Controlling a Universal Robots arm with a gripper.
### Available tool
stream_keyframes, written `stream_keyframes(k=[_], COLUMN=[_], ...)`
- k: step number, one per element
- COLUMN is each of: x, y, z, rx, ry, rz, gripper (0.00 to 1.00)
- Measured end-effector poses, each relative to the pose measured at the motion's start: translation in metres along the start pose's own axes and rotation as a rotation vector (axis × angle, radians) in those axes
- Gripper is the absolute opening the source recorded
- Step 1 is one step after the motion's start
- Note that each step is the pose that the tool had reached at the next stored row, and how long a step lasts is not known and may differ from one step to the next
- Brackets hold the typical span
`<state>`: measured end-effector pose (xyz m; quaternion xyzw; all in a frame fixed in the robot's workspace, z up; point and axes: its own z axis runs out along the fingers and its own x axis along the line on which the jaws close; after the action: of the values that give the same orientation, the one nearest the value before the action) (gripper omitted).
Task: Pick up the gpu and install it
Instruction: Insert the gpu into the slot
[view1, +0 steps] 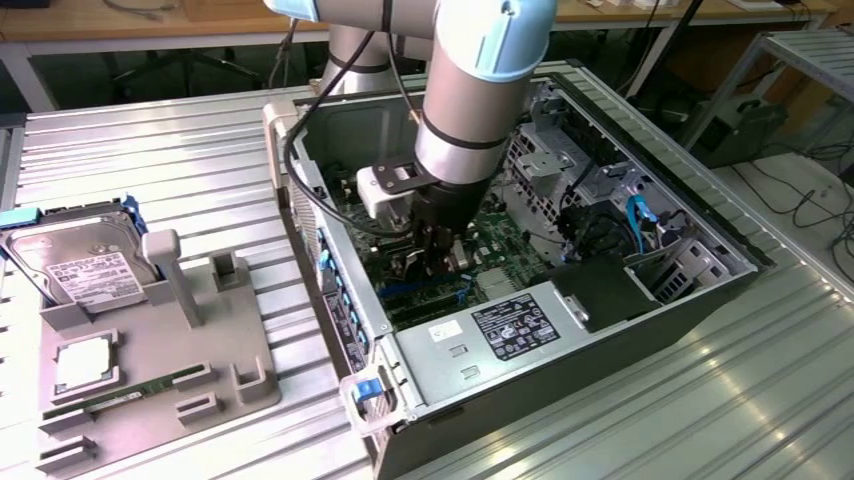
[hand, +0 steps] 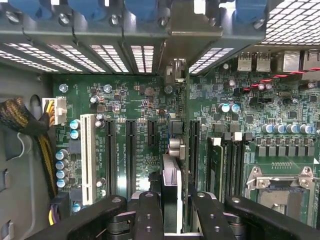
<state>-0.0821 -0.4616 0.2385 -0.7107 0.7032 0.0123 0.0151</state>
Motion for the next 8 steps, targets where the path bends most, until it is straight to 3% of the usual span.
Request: stream_keyframes(k=[8], x=[0.0], y=[-0.0001], z=[0.0026], rx=[-0.0011], ry=[-0.0003], rz=[0.0], gripper=[0.27])
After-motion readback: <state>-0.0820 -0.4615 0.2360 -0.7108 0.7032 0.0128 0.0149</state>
